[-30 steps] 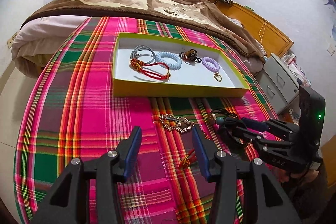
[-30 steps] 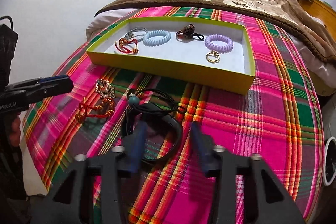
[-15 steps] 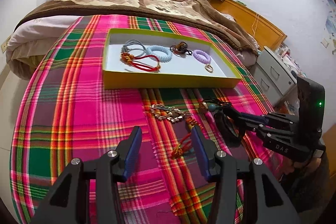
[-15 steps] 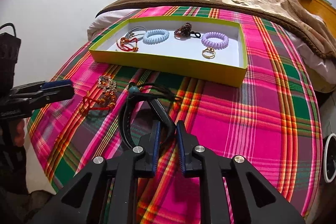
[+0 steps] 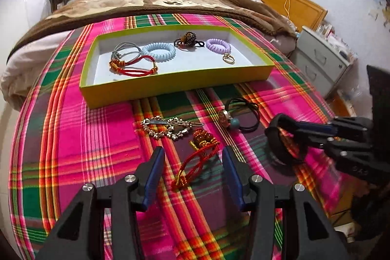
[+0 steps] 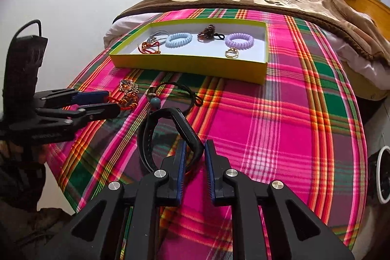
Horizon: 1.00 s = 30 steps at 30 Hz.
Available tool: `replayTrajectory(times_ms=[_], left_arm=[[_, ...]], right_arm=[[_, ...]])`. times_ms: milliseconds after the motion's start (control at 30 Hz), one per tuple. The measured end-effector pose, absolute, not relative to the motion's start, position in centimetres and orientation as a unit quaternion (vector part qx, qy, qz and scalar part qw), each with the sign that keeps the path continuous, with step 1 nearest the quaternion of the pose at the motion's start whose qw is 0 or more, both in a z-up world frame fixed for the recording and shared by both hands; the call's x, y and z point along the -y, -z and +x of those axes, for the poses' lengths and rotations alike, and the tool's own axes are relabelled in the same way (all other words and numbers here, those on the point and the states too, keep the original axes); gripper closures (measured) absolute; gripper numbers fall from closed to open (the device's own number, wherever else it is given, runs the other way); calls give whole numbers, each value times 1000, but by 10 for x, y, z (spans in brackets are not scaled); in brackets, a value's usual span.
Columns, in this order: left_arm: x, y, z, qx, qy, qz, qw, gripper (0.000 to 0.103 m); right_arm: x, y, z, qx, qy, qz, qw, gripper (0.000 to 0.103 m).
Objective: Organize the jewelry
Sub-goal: 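Grasp the black watch strap with the right tool while the left grasps the red beaded cord, then carry the watch strap and red beaded cord over the tray with both tools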
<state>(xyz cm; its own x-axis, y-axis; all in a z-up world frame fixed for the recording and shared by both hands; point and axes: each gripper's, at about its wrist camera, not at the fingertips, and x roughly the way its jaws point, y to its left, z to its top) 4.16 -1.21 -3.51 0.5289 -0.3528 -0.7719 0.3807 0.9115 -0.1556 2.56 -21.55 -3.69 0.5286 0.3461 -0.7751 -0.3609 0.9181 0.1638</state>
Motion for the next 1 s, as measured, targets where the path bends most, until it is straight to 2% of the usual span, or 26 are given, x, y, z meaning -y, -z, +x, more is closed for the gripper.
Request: replayTrajectory(times_ms=[400, 433, 500, 600, 800, 1000], left_arm=[[38, 40, 46, -439, 197, 49, 875, 53], [40, 40, 46, -438, 194, 56, 876, 55], [41, 40, 45, -436, 186, 66, 878, 68], [36, 40, 46, -436, 189, 56, 878, 79], [32, 39, 45, -436, 188, 56, 878, 90], [29, 34, 43, -428, 190, 51, 882, 90]], right_arm=[[225, 31, 27, -428, -194, 16, 882, 87], [225, 30, 27, -427, -194, 18, 883, 87], [226, 29, 25, -424, -196, 19, 884, 87], [226, 28, 24, -422, -196, 19, 885, 87], [226, 28, 24, -420, -198, 23, 886, 87], [228, 27, 25, -418, -193, 24, 887, 87]])
